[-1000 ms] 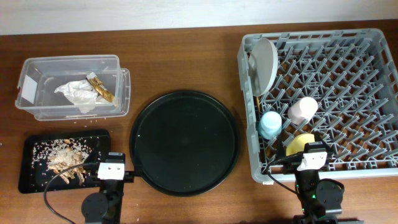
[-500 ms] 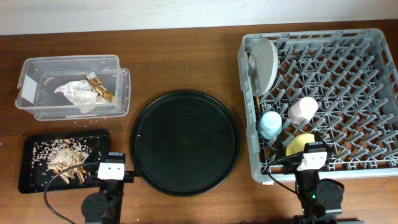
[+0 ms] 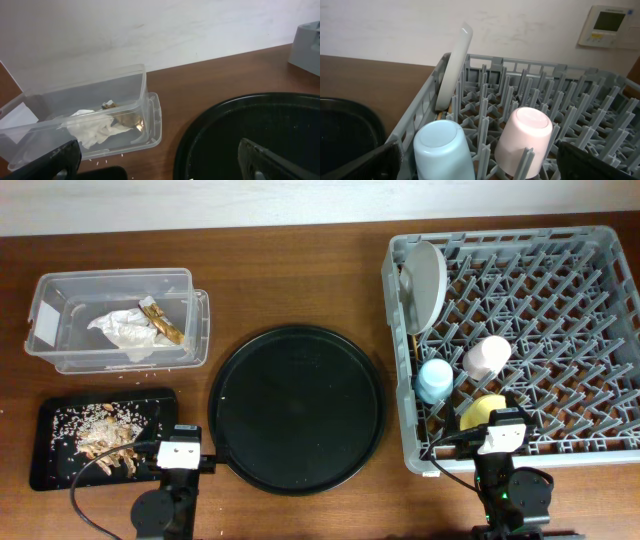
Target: Sort waste into correct bins and load items into the dishwasher rack
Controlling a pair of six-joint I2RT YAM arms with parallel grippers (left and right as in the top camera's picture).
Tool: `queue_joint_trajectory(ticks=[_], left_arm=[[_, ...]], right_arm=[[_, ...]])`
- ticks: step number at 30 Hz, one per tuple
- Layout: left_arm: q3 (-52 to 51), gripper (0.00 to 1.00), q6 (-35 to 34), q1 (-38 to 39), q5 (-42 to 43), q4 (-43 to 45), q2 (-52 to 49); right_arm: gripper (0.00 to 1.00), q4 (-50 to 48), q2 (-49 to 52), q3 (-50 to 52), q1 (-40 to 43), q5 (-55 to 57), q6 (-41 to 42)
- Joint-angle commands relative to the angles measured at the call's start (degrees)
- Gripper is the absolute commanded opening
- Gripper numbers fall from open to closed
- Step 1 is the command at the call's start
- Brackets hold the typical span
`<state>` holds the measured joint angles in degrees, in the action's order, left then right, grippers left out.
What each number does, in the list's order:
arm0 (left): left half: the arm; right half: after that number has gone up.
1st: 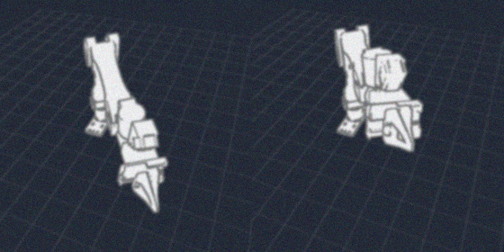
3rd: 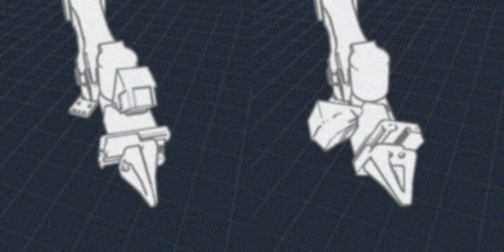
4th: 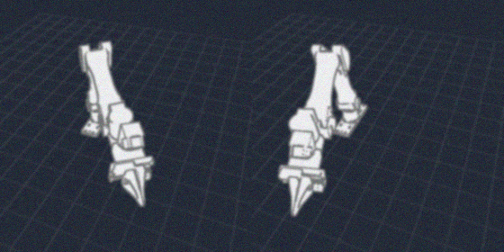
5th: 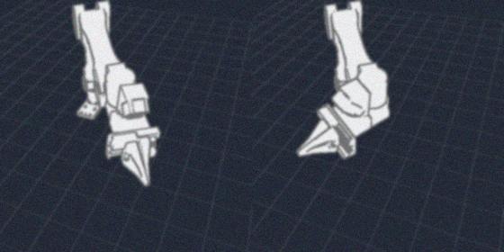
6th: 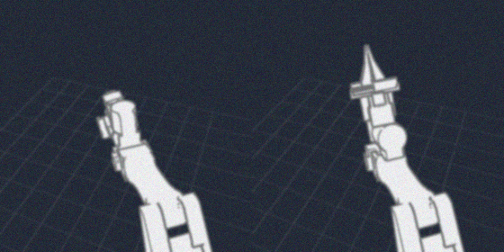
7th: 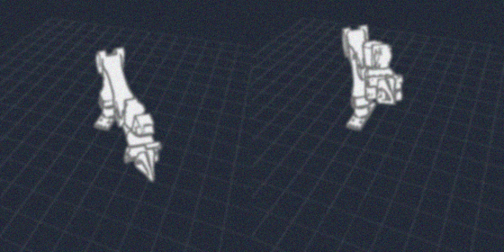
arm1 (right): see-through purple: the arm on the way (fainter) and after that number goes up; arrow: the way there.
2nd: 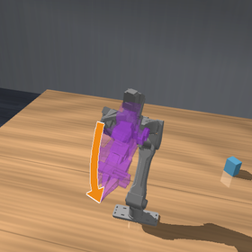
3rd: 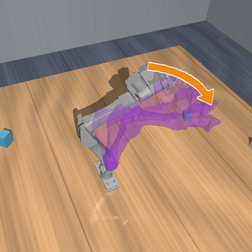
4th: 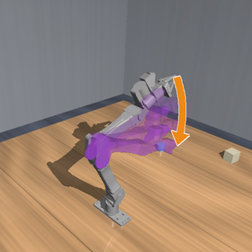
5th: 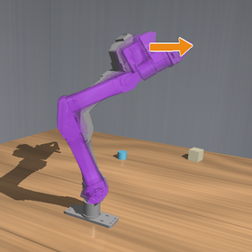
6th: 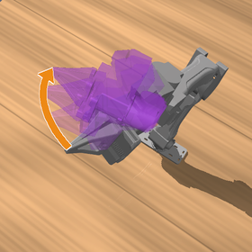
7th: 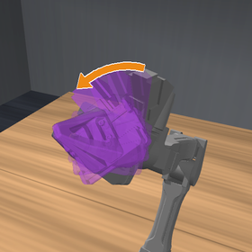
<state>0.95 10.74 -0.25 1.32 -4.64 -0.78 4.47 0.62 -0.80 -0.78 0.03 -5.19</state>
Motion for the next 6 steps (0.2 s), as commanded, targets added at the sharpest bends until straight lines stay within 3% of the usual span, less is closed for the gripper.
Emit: queue_joint_trajectory(ticks=[1,6], left_arm=[[-0.46,0.99,0.94,-0.31,-0.20,0.02,0.42],[-0.46,0.99,0.94,-0.31,-0.20,0.02,0.42]], right_arm=[[0.99,0.17,-0.42,0.48,0.42,0.48,-0.37],[0.99,0.17,-0.42,0.48,0.42,0.46,-0.37]])
